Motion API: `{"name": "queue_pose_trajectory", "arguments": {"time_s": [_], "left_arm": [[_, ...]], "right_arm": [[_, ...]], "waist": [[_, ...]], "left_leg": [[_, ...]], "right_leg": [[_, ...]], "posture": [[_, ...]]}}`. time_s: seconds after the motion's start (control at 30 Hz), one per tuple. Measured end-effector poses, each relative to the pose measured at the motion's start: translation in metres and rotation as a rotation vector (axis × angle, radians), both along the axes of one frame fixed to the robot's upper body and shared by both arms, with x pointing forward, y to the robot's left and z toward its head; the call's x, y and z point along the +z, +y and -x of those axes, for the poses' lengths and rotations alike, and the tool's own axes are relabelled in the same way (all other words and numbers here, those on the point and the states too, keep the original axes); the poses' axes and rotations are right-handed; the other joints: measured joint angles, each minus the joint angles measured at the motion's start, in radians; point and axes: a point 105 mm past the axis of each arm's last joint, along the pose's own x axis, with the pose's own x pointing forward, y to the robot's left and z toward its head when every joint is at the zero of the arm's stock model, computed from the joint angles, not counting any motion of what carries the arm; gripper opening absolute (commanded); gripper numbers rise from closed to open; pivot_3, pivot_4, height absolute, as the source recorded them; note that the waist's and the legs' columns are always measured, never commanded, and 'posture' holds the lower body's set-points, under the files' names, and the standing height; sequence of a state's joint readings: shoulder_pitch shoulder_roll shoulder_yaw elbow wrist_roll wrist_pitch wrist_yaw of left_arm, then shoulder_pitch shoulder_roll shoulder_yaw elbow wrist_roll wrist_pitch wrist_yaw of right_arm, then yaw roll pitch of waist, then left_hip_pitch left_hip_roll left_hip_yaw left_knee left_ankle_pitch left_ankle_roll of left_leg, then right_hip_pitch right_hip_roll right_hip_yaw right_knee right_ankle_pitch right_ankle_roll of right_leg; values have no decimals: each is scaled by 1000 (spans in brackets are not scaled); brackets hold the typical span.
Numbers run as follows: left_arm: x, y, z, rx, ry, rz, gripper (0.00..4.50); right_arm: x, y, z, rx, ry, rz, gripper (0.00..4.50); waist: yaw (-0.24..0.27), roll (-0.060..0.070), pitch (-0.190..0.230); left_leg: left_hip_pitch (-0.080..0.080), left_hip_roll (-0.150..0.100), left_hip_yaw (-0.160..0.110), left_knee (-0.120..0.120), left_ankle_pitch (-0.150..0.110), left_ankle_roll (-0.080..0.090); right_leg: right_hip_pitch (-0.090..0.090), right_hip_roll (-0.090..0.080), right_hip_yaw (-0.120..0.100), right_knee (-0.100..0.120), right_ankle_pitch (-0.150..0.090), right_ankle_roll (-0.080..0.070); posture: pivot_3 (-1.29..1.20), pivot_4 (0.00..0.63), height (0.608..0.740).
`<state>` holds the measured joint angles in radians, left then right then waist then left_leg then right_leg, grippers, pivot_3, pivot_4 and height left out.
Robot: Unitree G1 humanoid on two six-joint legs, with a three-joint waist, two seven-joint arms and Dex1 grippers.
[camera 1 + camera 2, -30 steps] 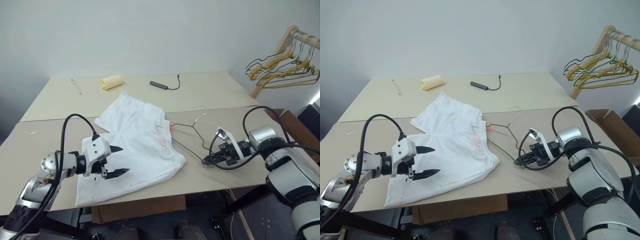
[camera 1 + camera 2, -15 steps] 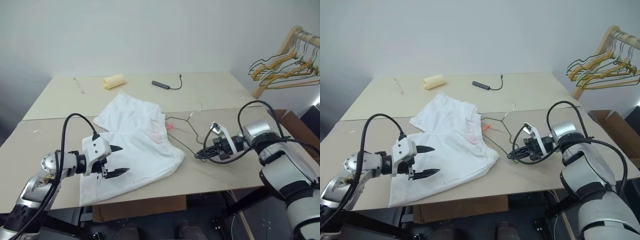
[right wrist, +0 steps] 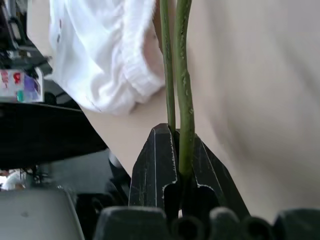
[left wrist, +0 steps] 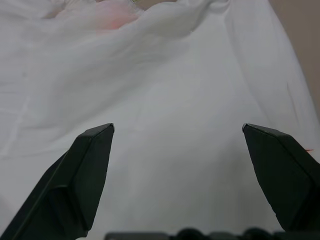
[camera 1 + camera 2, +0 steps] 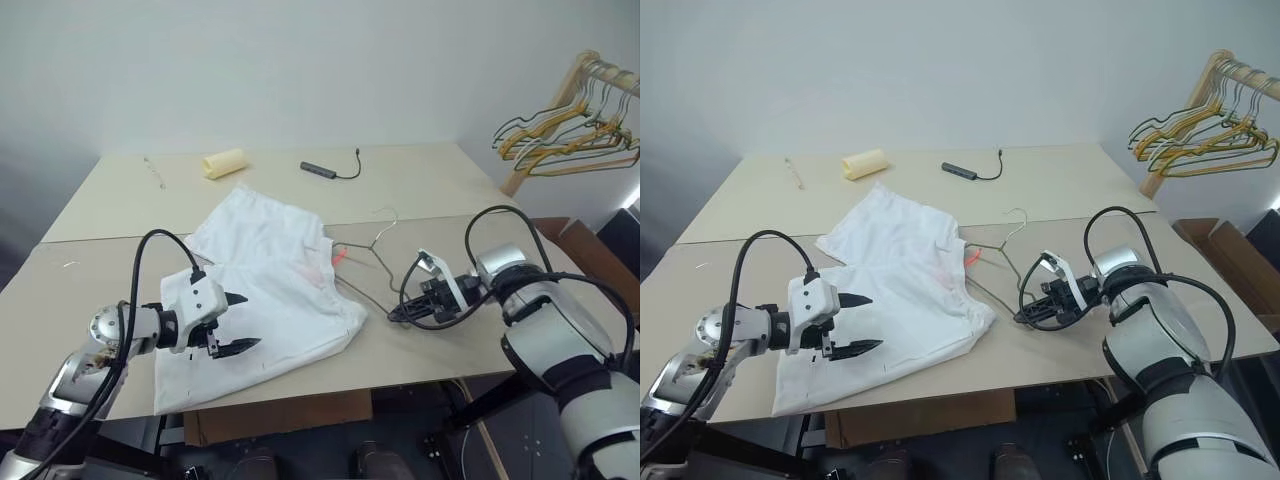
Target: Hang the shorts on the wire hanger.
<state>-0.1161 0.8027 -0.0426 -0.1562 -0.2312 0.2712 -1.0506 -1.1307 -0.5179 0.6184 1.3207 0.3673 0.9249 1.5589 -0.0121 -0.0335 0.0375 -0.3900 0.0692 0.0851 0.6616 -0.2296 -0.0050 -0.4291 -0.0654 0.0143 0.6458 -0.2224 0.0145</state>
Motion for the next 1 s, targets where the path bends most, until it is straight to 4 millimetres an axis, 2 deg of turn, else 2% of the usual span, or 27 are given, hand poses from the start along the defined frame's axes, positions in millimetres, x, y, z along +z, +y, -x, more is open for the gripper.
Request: {"name": "queue_pose_trajectory", "arguments": {"time_s": [0.2, 0.43, 0.53, 0.73, 0.8, 0.93, 1.0], "left_arm": [[-3, 1, -1, 7, 0, -11, 4454], [-4, 0, 0, 13, -1, -4, 4454], [-3, -2, 1, 7, -9, -3, 4454], [-3, -2, 2, 5, -8, -4, 4454], [0, -2, 0, 4, -16, 6, 4454], [20, -2, -11, 10, -79, 34, 4454], [37, -4, -18, 0, -123, 67, 4454]], "right_arm": [[-3, 5, -2, 23, -12, 26, 0], [7, 6, -22, -144, -111, -51, 0], [12, 6, -27, -143, -154, -46, 0], [27, 8, -50, -27, -464, 58, 0], [32, 10, -55, -22, -520, 66, 0], [39, 14, -62, 35, -698, 90, 0], [38, 18, -62, 97, -811, 121, 0]], "waist": [[0, 0, 0], [0, 0, 0], [-1, 0, 0], [-4, 0, 0], [-4, 0, 0], [-2, 0, 0], [-4, 1, 0]], "left_leg": [[0, 0, 0, 0, 0, 0], [0, 0, 0, 0, 0, 0], [0, 0, 0, 0, 0, 0], [0, 0, 0, 0, 0, 0], [0, 0, 0, 0, 0, 0], [0, 0, 0, 0, 0, 0], [0, 0, 0, 0, 0, 0]], "right_leg": [[0, 0, 0, 0, 0, 0], [0, 0, 0, 0, 0, 0], [0, 0, 0, 0, 0, 0], [0, 0, 0, 0, 0, 0], [0, 0, 0, 0, 0, 0], [0, 0, 0, -1, 0, 0], [0, 0, 0, -1, 0, 0]], "posture": [[79, 0, 740], [71, 0, 740], [63, 0, 740], [43, 0, 740], [35, 0, 740], [13, 0, 740], [6, 0, 740]]}}
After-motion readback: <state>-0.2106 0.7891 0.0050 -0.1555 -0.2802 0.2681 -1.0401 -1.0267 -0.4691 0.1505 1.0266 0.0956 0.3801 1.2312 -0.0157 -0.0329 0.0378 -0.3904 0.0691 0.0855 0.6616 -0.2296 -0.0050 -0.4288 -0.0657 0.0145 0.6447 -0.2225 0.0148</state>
